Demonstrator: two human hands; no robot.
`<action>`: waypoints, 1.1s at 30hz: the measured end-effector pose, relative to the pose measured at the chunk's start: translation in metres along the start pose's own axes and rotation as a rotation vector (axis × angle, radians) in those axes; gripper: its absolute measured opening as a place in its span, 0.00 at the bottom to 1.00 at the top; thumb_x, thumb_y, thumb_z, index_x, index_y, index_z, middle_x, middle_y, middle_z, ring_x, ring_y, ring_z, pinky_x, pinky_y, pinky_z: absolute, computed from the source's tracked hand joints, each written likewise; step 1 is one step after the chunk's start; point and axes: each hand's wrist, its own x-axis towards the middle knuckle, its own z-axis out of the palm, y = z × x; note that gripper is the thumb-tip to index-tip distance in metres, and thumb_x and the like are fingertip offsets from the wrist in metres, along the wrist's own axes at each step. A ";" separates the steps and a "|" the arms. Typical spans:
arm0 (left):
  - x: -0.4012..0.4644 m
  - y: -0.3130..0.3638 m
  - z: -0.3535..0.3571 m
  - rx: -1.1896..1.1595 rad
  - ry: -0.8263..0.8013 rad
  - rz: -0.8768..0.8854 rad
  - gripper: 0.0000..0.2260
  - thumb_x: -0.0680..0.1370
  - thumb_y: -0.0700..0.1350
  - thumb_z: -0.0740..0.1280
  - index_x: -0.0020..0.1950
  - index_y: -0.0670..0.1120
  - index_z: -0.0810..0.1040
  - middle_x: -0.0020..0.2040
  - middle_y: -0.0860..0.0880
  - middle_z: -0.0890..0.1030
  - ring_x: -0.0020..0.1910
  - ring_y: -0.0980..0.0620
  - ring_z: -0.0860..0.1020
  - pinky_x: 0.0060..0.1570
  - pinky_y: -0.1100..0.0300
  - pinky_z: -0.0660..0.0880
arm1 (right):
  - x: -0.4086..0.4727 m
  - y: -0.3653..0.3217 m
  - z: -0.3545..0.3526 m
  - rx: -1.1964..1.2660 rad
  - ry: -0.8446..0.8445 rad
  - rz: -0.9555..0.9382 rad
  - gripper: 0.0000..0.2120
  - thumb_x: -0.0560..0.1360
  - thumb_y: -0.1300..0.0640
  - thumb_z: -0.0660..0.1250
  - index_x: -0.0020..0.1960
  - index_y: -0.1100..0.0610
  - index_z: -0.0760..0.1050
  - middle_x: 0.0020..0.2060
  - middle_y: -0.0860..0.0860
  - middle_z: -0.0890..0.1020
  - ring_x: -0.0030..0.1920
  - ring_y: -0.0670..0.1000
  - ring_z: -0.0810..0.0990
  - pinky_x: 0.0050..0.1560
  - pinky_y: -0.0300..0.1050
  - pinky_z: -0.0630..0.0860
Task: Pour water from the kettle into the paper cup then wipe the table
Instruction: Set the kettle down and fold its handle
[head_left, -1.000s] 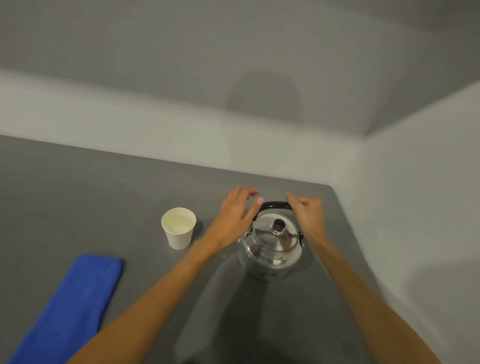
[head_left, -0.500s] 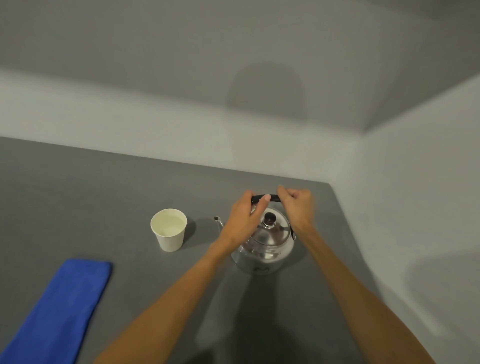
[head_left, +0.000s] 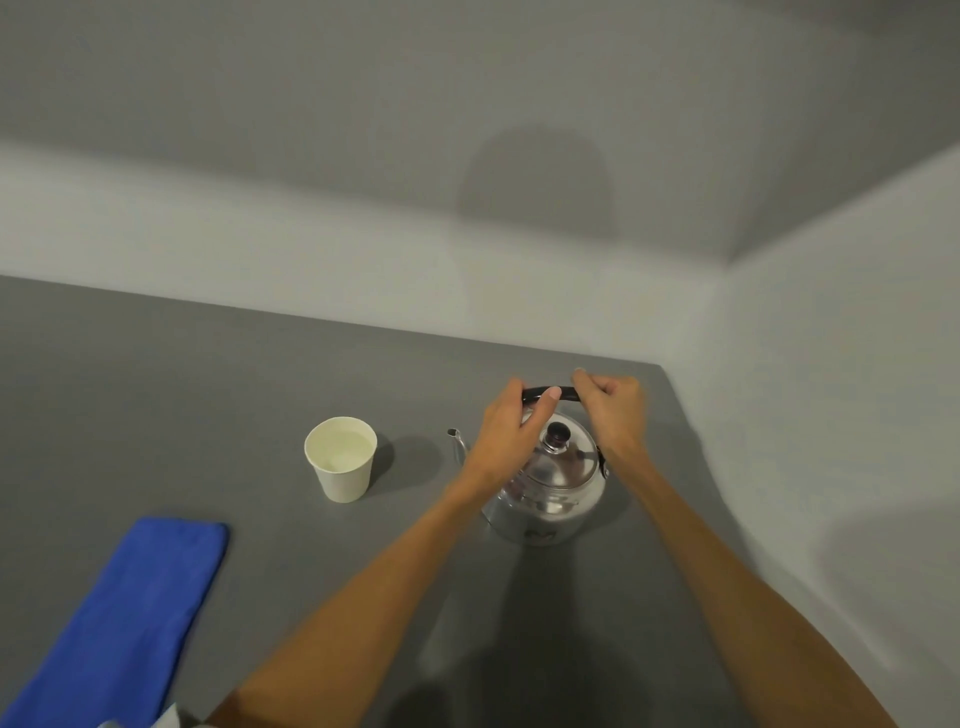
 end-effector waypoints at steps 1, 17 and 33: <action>0.001 0.001 0.003 0.000 0.001 -0.003 0.12 0.78 0.57 0.60 0.39 0.52 0.66 0.33 0.58 0.70 0.29 0.64 0.71 0.32 0.67 0.68 | 0.001 0.001 -0.002 -0.004 -0.002 -0.005 0.21 0.72 0.55 0.65 0.25 0.63 0.65 0.17 0.44 0.57 0.22 0.44 0.55 0.25 0.39 0.56; 0.000 0.002 0.008 0.024 0.006 -0.008 0.11 0.78 0.58 0.59 0.40 0.54 0.66 0.35 0.56 0.69 0.32 0.60 0.69 0.37 0.63 0.68 | -0.001 0.006 -0.009 -0.047 -0.026 -0.075 0.25 0.77 0.52 0.63 0.27 0.66 0.65 0.20 0.49 0.61 0.22 0.45 0.57 0.26 0.41 0.58; -0.083 0.058 -0.116 0.475 -0.081 0.191 0.24 0.76 0.62 0.54 0.66 0.48 0.67 0.59 0.54 0.70 0.60 0.55 0.64 0.65 0.53 0.62 | -0.071 -0.073 -0.029 -0.479 -0.301 -0.476 0.17 0.80 0.45 0.56 0.60 0.55 0.72 0.54 0.48 0.77 0.58 0.46 0.68 0.56 0.41 0.66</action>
